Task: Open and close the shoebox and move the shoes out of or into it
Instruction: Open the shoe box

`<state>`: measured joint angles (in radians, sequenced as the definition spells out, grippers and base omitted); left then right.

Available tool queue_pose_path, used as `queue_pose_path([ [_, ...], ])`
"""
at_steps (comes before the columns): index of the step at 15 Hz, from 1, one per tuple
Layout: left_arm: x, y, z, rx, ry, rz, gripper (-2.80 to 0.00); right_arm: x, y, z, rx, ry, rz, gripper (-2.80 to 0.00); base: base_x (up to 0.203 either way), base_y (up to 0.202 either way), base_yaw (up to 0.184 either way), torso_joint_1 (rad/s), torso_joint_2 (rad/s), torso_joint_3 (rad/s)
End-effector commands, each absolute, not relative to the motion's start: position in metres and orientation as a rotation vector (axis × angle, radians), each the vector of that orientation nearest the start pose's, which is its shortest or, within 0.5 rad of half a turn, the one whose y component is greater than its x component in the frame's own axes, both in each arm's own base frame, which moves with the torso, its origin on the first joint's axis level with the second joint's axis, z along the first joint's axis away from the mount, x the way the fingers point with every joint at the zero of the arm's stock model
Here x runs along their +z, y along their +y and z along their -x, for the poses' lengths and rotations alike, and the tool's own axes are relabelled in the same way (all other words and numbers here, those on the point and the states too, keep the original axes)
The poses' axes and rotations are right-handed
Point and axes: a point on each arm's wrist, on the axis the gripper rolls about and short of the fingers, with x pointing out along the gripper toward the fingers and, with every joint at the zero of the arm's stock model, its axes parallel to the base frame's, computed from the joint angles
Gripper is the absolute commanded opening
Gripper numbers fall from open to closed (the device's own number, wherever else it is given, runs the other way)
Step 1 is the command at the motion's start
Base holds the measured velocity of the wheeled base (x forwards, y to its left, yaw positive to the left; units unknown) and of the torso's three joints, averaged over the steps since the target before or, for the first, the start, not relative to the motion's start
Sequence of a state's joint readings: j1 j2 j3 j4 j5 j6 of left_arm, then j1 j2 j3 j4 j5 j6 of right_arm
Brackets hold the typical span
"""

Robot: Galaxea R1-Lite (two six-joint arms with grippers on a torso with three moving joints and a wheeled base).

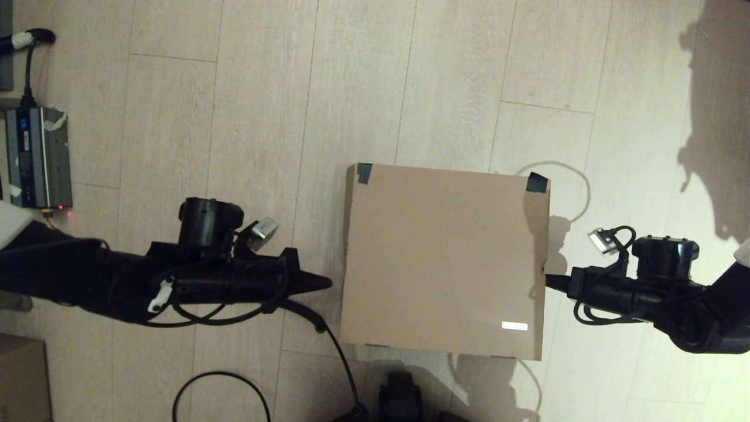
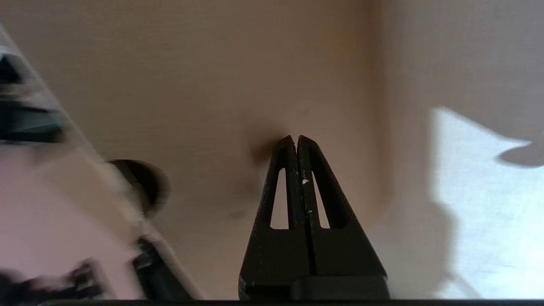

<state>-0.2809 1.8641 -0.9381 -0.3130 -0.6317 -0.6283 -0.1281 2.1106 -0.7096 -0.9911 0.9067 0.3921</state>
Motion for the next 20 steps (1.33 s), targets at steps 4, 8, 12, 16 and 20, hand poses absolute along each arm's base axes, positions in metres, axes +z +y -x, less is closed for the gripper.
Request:
queue_pose_path([
  [4, 0.133, -0.106, -0.318, -0.661, 0.894, 0.681, -2.80, 0.083, -0.025, -0.337, 0.792, 0.510, -0.644, -2.80, 0.000, 0.000, 0.000, 0.000, 0.00, 0.000],
  [8, 0.137, -0.105, -0.317, -0.663, 0.882, 0.678, -2.80, 0.095, -0.024, -0.332, 0.837, 0.509, -0.664, -2.80, 0.000, 0.000, 0.000, 0.000, 0.00, 0.000],
  [12, 0.143, -0.105, -0.315, -0.670, 0.864, 0.677, -2.80, 0.109, -0.023, -0.324, 0.842, 0.488, -0.666, -2.80, 0.000, 0.000, 0.000, 0.000, 0.00, 0.000],
  [16, 0.162, -0.102, -0.305, -0.681, 0.841, 0.674, -2.80, 0.134, -0.021, -0.314, 0.852, 0.448, -0.675, -2.80, 0.000, 0.000, 0.000, 0.000, 0.00, 0.000],
  [20, 0.187, -0.099, -0.283, -0.700, 0.819, 0.666, -2.80, 0.161, -0.020, -0.303, 0.860, 0.414, -0.677, -2.80, 0.000, 0.000, 0.000, 0.000, 0.00, 0.000],
])
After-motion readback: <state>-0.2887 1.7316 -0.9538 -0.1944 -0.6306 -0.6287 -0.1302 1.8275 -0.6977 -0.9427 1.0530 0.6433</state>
